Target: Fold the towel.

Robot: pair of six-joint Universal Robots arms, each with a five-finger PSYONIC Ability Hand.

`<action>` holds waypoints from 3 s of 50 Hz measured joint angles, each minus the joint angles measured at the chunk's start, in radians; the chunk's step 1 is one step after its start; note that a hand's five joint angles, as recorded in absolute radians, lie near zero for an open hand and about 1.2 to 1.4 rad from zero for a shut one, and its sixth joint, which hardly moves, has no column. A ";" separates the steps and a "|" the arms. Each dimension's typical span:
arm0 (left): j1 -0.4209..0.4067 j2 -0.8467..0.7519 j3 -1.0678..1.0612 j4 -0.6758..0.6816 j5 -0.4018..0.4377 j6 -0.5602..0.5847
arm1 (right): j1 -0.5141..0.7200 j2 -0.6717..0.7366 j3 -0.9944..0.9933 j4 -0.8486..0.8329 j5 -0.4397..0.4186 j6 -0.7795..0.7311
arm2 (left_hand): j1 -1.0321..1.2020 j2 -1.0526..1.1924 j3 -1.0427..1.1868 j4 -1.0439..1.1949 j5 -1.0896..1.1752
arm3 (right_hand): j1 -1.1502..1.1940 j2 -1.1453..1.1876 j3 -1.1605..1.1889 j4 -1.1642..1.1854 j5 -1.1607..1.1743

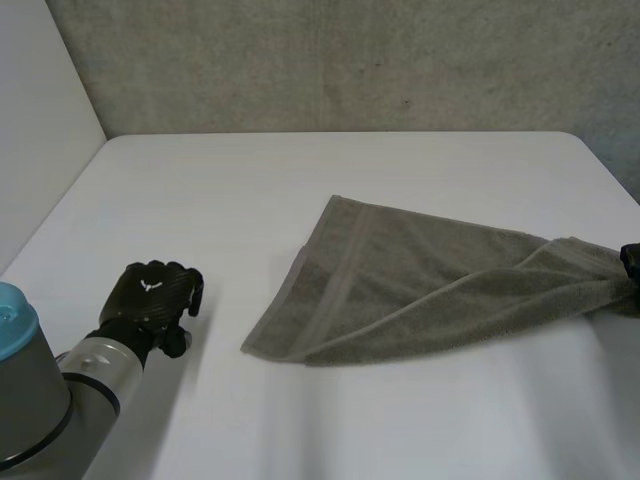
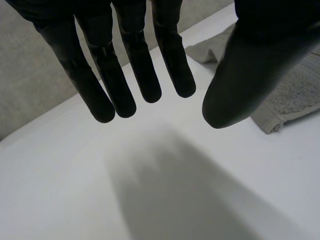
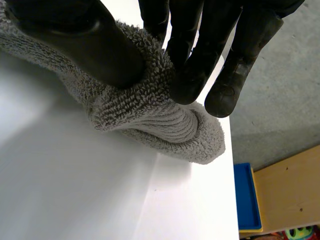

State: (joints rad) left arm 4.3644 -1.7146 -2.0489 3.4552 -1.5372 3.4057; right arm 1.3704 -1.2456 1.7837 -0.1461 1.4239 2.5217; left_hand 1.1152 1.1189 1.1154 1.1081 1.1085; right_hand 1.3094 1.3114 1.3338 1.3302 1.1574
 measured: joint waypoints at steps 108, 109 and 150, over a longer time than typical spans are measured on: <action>-0.243 -0.566 1.261 -0.236 -0.146 -0.077 | 0.210 -0.070 -0.328 -0.425 0.000 0.065 | 0.324 0.398 0.430 0.413 0.364 | 0.005 0.011 0.016 0.017 0.007; -0.227 -0.567 1.360 -0.237 -0.167 -0.063 | 0.234 -0.061 -0.367 -0.499 0.002 0.071 | 0.324 0.398 0.430 0.413 0.364 | 0.005 0.011 0.016 0.017 0.007; -0.002 -0.142 0.451 -0.282 -0.021 -0.051 | 0.371 -0.017 -0.117 0.432 -0.156 -0.122 | 0.324 0.398 0.434 0.413 0.368 | -0.637 -0.637 -0.661 -0.659 -0.677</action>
State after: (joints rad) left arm 4.3624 -1.8567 -1.5976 3.1733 -1.5584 3.3548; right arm 1.7416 -1.2623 1.6669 0.2863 1.2681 2.4000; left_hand 1.4396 1.5169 1.5498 1.5211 1.4761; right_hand 0.6724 0.6743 0.6723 0.6717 0.4804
